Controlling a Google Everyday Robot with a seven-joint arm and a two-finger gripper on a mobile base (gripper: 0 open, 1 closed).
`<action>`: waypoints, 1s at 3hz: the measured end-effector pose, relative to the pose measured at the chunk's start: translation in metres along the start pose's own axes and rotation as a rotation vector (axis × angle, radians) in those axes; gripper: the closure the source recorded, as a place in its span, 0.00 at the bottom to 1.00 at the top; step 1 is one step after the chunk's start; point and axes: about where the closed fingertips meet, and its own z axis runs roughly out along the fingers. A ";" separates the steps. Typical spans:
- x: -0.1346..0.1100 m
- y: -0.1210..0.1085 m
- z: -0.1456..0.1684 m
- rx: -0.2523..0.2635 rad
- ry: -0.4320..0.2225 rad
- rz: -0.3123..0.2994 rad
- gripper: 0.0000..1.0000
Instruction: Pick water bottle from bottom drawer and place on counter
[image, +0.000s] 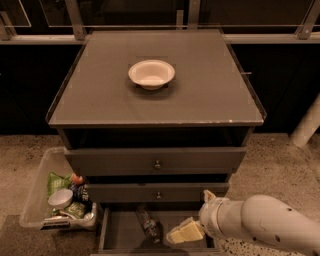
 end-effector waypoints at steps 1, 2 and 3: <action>0.001 -0.001 -0.001 0.003 -0.001 0.001 0.00; 0.009 -0.019 0.001 0.073 -0.020 0.042 0.00; 0.030 -0.064 0.012 0.197 -0.074 0.121 0.00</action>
Offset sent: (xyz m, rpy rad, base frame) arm 0.0399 -0.0932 -0.0453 -0.0533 -0.1309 -0.4142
